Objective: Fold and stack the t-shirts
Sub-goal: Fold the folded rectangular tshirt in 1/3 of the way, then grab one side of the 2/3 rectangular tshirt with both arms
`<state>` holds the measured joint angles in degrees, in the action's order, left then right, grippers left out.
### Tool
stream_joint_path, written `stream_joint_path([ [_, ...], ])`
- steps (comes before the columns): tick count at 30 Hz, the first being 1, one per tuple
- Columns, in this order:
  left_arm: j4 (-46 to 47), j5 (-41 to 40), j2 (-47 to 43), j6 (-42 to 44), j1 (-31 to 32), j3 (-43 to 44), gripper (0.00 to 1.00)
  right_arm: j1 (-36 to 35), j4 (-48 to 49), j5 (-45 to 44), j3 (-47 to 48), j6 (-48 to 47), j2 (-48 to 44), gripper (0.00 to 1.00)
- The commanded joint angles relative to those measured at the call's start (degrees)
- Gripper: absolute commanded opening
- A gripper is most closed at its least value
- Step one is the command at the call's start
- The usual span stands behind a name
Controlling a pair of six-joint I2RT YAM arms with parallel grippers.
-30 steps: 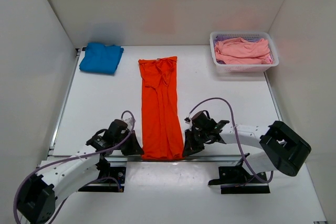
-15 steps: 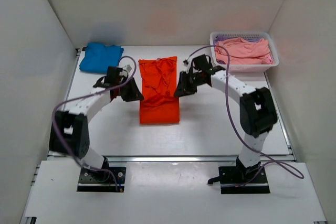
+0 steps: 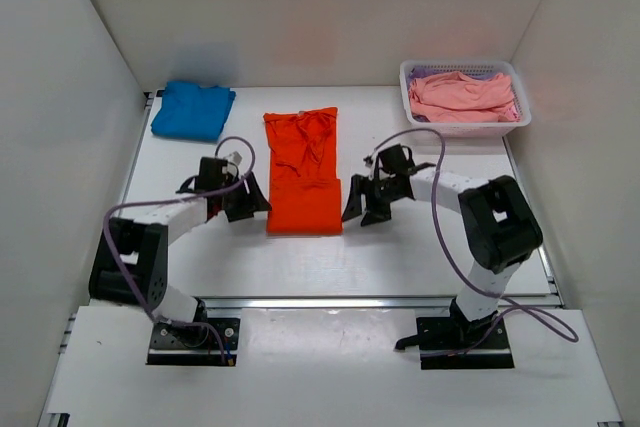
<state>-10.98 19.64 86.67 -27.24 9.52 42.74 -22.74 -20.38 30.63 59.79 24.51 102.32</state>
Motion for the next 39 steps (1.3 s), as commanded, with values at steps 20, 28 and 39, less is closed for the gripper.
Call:
stream_joint_path([
  [20,7.0,-8.3,-20.1,-12.6,10.8,-20.4,0.0,-10.4,17.9,-1.5,-15.8,13.5,-6.1,0.0],
  [28,-14.5,-4.4,-48.2,-15.3,14.1,-30.7,0.0,-21.4,12.2,-2.2,-29.5,17.1,-22.5,0.01],
  [39,-15.1,-0.9,-48.7,-15.1,13.1,-21.9,0.0,-14.0,6.2,1.5,-25.3,14.6,-28.4,0.0],
])
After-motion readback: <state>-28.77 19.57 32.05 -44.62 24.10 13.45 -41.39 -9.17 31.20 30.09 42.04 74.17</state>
